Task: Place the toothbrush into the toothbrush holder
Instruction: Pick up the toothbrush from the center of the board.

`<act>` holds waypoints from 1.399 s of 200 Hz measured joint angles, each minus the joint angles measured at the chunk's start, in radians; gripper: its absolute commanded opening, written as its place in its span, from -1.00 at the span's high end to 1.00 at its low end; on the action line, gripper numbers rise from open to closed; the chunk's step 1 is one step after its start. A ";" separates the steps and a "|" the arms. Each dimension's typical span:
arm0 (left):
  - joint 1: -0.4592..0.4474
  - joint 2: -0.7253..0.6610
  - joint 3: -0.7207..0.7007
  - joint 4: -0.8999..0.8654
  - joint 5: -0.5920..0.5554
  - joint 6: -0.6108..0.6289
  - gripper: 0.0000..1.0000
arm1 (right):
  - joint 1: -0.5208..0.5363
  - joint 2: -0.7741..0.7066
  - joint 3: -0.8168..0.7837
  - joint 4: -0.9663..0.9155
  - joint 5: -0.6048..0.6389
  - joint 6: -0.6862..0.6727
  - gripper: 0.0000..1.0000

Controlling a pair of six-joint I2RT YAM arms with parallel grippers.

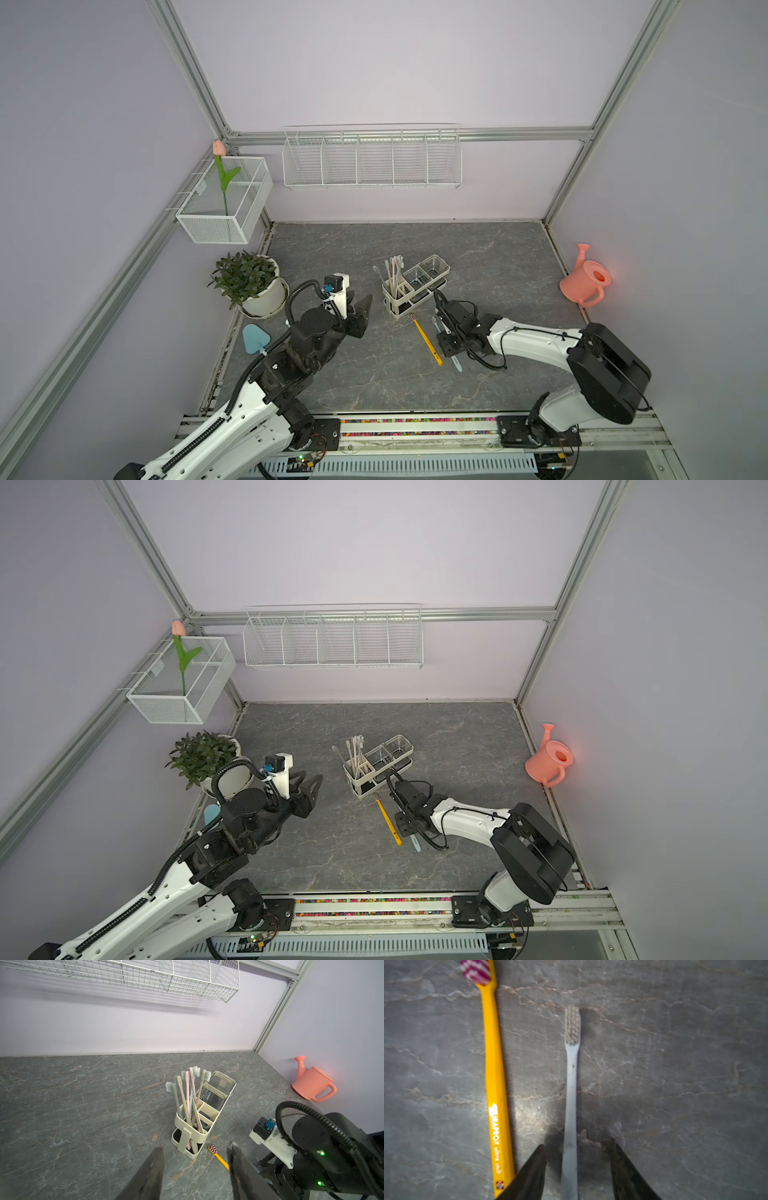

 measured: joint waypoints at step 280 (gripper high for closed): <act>0.000 0.044 -0.002 0.005 -0.022 -0.093 -0.11 | 0.106 0.062 0.072 -0.085 0.139 0.027 0.86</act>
